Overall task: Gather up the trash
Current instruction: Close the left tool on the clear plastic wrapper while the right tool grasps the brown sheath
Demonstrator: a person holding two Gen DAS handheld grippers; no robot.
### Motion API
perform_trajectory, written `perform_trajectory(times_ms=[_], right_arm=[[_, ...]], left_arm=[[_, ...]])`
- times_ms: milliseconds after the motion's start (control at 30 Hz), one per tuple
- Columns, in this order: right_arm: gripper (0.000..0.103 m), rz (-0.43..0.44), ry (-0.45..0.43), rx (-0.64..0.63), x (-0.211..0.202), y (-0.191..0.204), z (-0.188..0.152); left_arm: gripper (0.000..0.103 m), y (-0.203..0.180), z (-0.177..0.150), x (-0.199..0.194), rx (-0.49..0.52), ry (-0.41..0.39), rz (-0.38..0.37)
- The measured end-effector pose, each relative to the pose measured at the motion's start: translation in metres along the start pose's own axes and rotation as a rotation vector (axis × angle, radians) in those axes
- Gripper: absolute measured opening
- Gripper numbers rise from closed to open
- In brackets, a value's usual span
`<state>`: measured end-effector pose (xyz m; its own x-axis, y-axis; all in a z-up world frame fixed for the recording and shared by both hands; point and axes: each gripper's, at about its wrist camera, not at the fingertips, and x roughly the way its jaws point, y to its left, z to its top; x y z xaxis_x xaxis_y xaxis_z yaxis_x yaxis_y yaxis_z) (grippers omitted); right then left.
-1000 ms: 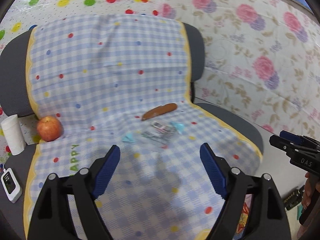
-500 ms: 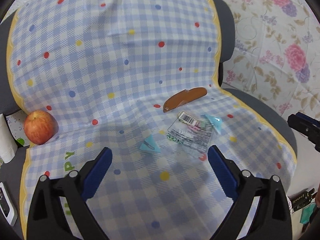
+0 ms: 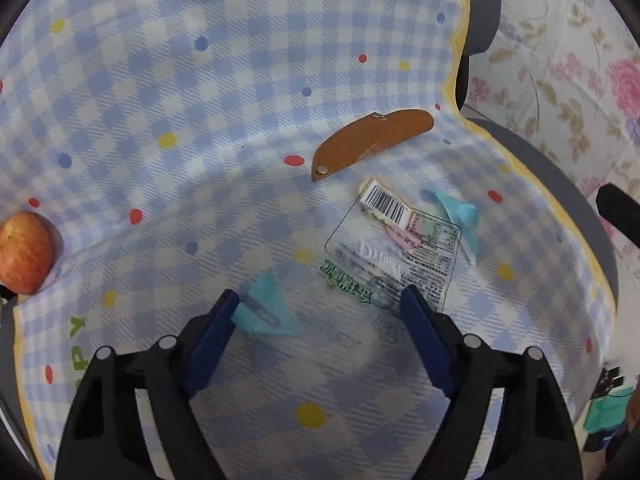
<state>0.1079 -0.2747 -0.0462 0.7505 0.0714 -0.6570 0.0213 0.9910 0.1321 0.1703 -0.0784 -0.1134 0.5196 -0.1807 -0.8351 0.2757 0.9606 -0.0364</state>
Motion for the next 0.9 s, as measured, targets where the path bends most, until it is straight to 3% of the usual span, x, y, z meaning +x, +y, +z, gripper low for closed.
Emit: perform_trajectory(times_ms=[67, 133, 200, 267, 367, 567, 767, 900], right_arm=[[0.06, -0.004, 0.008, 0.008, 0.003, -0.004, -0.002], [0.06, -0.003, 0.021, 0.019, 0.007, -0.007, -0.005], [0.06, -0.006, 0.03, 0.024, 0.009, -0.008, -0.007], [0.06, -0.006, 0.034, 0.024, 0.009, -0.008, -0.009], [0.06, -0.011, 0.032, 0.024, 0.005, -0.009, -0.01], [0.06, -0.016, 0.02, 0.026, -0.003, -0.013, -0.009], [0.062, 0.007, 0.027, 0.0, 0.018, 0.002, 0.005], [0.065, 0.022, 0.056, 0.0, 0.051, 0.015, 0.017]], left_arm=[[0.076, -0.002, -0.002, 0.0, 0.011, -0.006, 0.014], [0.065, -0.002, -0.004, -0.003, 0.008, -0.025, 0.038], [0.039, -0.005, -0.003, -0.008, 0.016, -0.05, 0.069], [0.02, -0.011, -0.005, -0.014, 0.037, -0.076, 0.105], [0.003, -0.009, -0.003, -0.021, 0.039, -0.097, 0.065], [0.001, 0.008, -0.009, -0.053, -0.063, -0.201, -0.016], [0.001, 0.045, -0.003, -0.098, -0.153, -0.364, 0.078], [0.001, 0.058, 0.001, -0.105, -0.154, -0.423, 0.12]])
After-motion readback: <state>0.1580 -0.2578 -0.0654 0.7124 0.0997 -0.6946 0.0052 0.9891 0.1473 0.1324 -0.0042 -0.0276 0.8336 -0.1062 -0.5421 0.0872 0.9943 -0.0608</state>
